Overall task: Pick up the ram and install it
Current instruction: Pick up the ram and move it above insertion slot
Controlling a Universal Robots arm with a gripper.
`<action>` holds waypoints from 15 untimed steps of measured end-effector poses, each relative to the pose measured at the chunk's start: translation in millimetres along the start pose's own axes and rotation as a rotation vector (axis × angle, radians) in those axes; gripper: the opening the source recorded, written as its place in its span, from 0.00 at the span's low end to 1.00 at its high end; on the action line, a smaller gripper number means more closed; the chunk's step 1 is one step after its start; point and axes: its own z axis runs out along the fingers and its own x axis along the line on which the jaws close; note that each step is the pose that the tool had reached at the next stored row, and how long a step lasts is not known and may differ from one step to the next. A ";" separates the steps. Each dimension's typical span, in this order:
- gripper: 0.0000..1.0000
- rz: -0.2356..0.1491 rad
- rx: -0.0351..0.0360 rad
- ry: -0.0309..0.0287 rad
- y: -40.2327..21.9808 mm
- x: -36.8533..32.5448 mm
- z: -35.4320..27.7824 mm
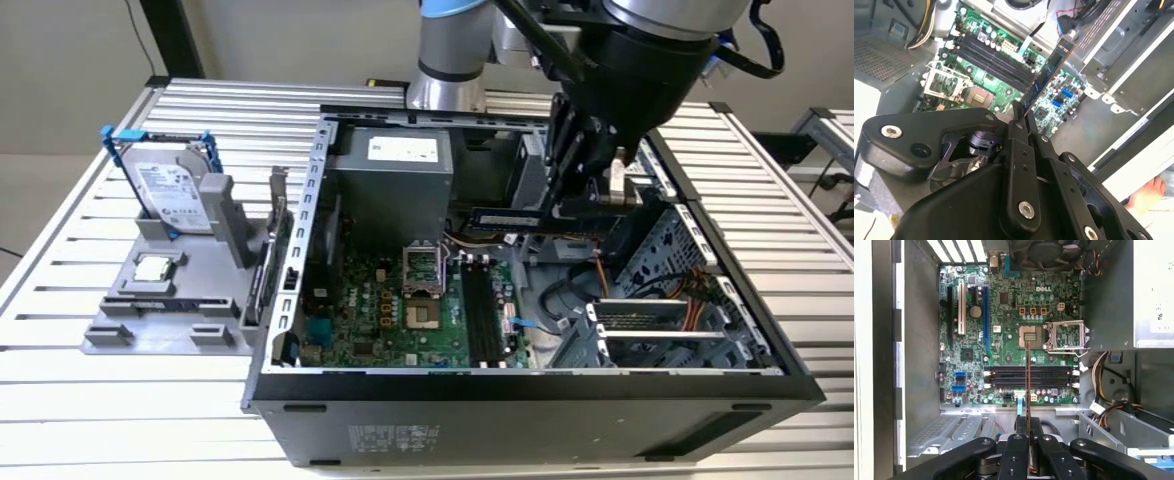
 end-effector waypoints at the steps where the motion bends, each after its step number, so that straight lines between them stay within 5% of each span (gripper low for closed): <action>1: 0.00 0.000 0.0000 0.0000 -1.4 -0.1 0.0; 9: 0.00 0.000 0.0000 -0.0001 -2.4 -0.6 -0.1; 15: 0.00 0.000 0.0000 -0.0001 -1.9 -16.0 0.2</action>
